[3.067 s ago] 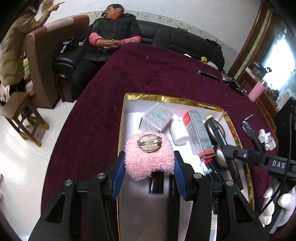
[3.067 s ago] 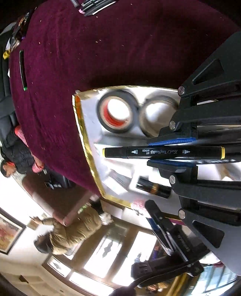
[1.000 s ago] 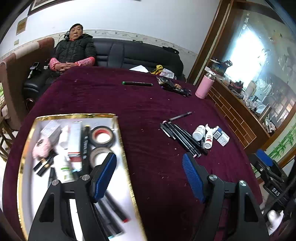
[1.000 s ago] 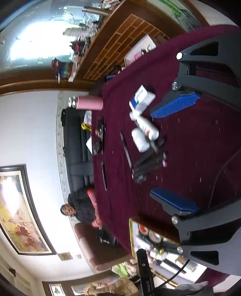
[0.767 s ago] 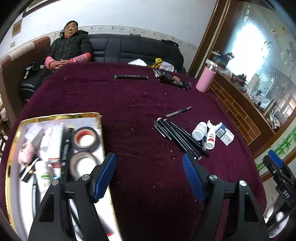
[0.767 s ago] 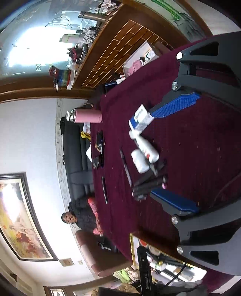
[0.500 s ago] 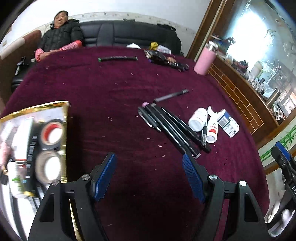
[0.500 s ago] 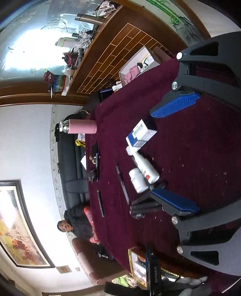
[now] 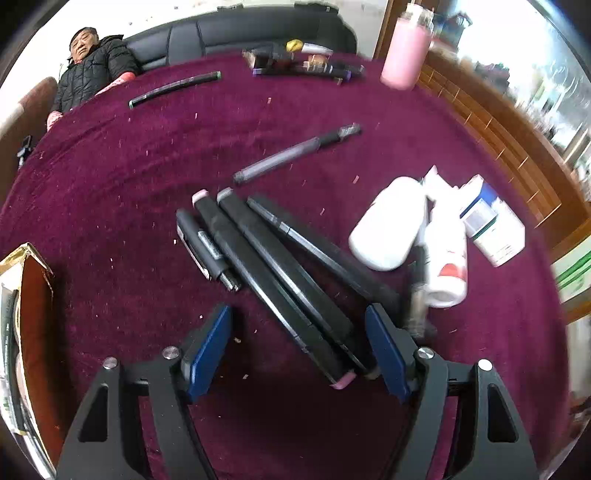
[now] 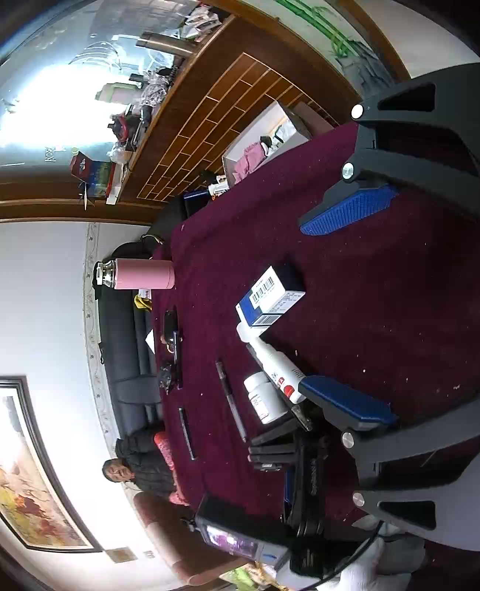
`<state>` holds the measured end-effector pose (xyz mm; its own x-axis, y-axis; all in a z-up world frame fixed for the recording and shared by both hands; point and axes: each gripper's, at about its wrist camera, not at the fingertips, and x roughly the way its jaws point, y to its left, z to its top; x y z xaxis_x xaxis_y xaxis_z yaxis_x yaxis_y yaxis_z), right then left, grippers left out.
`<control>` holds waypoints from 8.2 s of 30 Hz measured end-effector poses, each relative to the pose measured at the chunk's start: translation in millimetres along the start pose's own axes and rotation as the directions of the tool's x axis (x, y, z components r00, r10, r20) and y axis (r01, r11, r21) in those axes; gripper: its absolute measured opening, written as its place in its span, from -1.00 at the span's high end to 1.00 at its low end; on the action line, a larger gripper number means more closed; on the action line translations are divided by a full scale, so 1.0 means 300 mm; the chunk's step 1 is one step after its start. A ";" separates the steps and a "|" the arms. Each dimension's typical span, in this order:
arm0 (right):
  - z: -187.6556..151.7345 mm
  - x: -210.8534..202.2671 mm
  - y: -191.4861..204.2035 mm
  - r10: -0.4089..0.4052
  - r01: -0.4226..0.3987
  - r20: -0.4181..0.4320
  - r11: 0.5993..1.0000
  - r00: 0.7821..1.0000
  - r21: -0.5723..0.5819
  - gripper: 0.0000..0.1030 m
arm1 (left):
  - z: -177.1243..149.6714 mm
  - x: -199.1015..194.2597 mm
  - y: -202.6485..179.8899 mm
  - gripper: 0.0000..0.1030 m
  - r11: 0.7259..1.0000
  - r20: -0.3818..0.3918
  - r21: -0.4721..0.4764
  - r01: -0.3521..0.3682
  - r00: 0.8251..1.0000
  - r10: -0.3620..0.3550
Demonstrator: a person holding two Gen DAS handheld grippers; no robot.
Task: Organize objects
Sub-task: 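Move both open grippers back over the remaining black markers, then grasp a black marker with pink end using the left gripper, then grasp another black marker with the right gripper, then carry both black markers over the tray with both grippers, then lower and release the black markers into the tray with both grippers, then move both open grippers back over the remaining items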
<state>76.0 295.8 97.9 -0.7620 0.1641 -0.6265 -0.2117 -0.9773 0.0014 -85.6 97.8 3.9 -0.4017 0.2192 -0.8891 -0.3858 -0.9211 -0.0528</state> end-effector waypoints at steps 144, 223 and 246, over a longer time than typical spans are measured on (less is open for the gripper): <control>-0.066 0.007 0.446 0.635 -0.589 -0.236 0.772 0.736 0.241 0.75 | -0.480 -0.481 0.379 0.78 0.960 0.290 -0.107 0.258 0.932 -0.218; -0.093 0.081 0.888 0.686 -0.659 -0.245 0.727 0.685 0.192 -0.20 | -0.625 -0.610 0.904 -0.29 0.907 0.316 -0.314 0.280 0.932 -0.178; -0.086 -0.105 0.130 0.055 -0.064 0.079 0.992 0.995 0.108 -1.00 | -0.327 -0.467 0.298 -0.97 0.894 0.320 -0.157 0.419 0.878 -0.355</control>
<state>107.6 249.1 97.5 -0.8184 0.1198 -0.5621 -0.2277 -0.9656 0.1257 17.8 -46.7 79.1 -0.4819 0.6225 -0.6167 -0.3827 -0.7826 -0.4910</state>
